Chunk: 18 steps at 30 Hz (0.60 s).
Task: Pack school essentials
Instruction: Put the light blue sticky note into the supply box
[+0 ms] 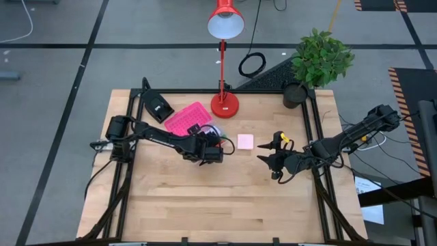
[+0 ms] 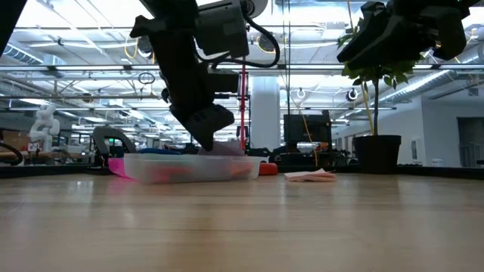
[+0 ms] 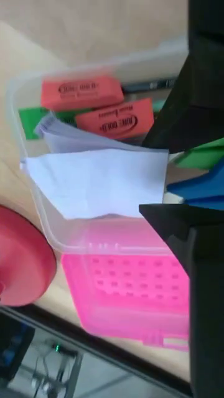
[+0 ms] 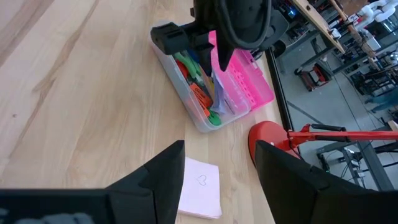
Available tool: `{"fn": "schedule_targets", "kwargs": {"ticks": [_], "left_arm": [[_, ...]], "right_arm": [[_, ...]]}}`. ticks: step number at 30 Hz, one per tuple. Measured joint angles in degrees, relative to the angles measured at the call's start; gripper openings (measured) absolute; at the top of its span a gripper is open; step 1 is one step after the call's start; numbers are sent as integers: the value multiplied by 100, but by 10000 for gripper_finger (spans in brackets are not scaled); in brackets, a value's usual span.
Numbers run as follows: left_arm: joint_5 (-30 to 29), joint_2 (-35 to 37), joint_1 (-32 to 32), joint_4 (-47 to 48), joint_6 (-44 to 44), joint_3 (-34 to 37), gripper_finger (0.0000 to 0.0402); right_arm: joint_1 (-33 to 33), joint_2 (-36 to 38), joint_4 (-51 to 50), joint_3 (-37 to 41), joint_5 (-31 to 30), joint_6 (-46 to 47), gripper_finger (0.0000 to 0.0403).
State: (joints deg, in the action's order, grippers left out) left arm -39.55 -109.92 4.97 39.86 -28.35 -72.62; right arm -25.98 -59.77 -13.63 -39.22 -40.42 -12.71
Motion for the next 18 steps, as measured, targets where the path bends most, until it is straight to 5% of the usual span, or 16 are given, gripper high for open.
{"fn": "schedule_targets", "kwargs": {"ticks": [18], "left_arm": [[932, 431, -9, -456, -21, -2, 143]], "right_arm": [[0, -2, 8, 0, 2, 2, 187]]}}
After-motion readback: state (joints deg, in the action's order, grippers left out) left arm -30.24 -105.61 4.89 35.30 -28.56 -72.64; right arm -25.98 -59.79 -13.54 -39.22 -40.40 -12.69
